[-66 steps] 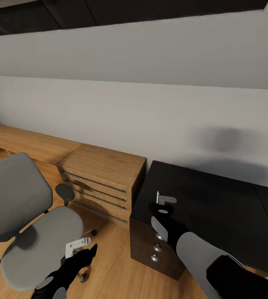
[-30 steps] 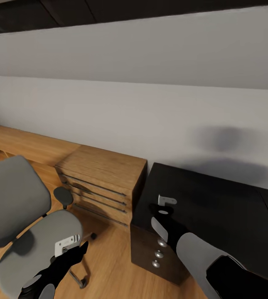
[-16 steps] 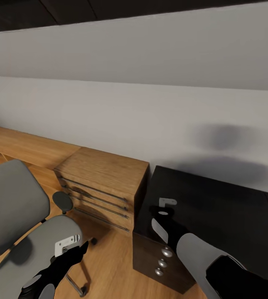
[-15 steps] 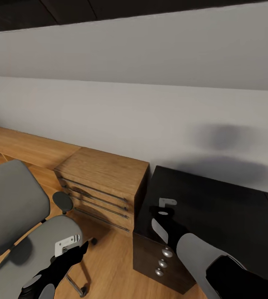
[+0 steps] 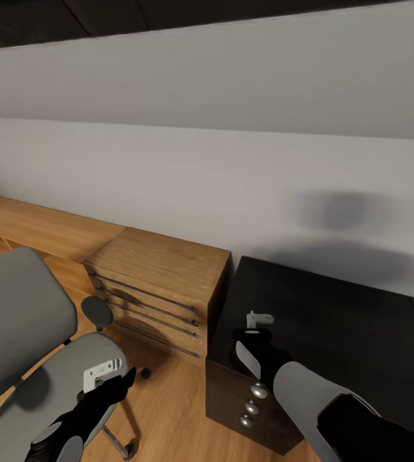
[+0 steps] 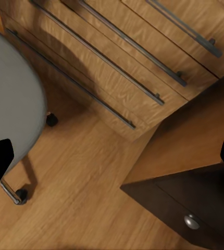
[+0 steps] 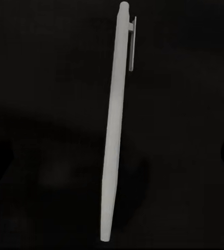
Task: In the bedroom, organize the workspace by keeping the computer under the desk, ensuring the monitor is on the desk, placing the keyboard on the desk next to the monitor, placing the mouse on the desk next to the keyboard, moving the folder from the swivel chair onto the desk next to the mouse, stacking the notebook on top of the folder with the pen on top of the notebook, and positioning the swivel chair next to the desk.
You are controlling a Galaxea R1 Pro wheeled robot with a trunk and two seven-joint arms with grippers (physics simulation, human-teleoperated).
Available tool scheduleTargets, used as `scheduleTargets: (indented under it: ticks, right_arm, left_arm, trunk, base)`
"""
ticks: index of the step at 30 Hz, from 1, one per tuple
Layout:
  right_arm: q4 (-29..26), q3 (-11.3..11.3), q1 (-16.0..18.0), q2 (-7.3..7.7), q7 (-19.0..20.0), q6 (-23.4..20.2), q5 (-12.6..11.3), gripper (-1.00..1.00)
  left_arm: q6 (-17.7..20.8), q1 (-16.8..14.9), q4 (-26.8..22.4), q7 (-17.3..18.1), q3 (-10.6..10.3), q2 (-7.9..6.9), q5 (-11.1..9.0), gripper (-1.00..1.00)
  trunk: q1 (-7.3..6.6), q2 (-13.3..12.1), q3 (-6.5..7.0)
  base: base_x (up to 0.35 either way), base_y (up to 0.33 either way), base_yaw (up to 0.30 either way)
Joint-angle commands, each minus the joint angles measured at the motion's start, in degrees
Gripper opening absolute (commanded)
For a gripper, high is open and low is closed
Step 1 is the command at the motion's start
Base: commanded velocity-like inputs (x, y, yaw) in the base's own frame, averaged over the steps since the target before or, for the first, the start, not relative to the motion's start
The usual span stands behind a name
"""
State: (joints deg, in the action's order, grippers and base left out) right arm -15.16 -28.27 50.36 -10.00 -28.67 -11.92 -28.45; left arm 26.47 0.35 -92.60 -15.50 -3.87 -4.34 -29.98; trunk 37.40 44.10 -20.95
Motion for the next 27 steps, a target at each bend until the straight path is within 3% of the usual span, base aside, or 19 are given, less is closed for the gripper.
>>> scheduleTargets:
  ticks: [1, 15, 27]
  right_arm:
    - [-0.1, -0.4, 0.1, 0.00, -0.4, -0.6, -0.1, 1.00]
    - [0.0, -0.4, 0.1, 0.00, -0.4, -1.5, 0.0, 1.00]
    - [0.0, -0.4, 0.1, 0.00, -1.6, -1.5, 0.0, 1.00]
  left_arm:
    - [0.1, 0.0, -0.1, -0.6, -0.1, -0.04, -0.6, 1.00]
    - [0.0, 0.0, -0.1, -0.6, -0.1, -0.06, -0.5, 1.00]
    - [0.0, 0.0, -0.1, -0.8, -0.1, -0.06, -0.5, 1.00]
  trunk:
    - [0.24, 0.5, -0.25]
    - [1.34, 2.5, -1.15]
    - [3.75, 6.9, -3.12]
  base:
    - [0.000, 0.000, 0.000]
    - [0.000, 0.000, 0.000]
    - [0.000, 0.000, 0.000]
